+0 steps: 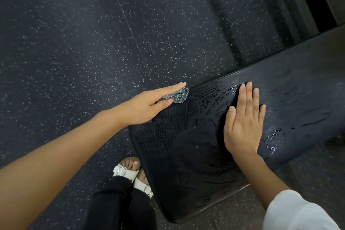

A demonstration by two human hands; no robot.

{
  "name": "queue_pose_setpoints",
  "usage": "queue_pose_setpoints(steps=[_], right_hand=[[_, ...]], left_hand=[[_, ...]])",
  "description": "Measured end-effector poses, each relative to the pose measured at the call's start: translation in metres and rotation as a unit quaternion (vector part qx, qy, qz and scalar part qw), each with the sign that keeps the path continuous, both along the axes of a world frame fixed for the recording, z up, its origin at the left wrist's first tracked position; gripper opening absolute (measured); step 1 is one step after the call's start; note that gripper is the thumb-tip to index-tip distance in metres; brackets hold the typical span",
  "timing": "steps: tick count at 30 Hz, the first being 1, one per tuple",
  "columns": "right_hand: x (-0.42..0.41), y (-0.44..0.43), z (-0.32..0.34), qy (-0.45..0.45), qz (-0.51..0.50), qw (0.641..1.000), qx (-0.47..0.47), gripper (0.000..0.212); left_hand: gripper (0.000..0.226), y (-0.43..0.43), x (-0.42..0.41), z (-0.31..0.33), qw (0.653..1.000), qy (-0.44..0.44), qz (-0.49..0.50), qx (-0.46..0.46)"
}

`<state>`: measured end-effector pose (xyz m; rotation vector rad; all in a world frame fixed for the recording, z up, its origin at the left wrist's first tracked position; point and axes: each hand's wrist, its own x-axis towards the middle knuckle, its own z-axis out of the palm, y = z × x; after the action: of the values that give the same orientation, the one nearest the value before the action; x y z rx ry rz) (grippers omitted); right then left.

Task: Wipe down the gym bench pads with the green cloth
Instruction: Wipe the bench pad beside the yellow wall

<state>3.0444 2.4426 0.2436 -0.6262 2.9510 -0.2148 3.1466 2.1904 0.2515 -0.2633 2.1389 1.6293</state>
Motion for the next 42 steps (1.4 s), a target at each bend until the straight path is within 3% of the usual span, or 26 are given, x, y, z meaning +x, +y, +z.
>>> queue_pose_setpoints(steps=[13,30,42], right_hand=[[0.053,-0.019,0.003,-0.014,0.011,1.0,0.001,0.059],[0.123,-0.053,0.002,-0.03,-0.038,0.999,0.011,0.059],[0.124,-0.055,0.001,-0.025,-0.044,0.999,0.016,0.059]], left_hand=[[0.05,0.021,-0.047,-0.003,0.999,0.034,-0.007,-0.004],[0.054,-0.02,0.046,-0.006,0.999,0.044,-0.022,-0.004],[0.051,-0.004,-0.023,-0.003,0.997,0.027,-0.071,-0.015]])
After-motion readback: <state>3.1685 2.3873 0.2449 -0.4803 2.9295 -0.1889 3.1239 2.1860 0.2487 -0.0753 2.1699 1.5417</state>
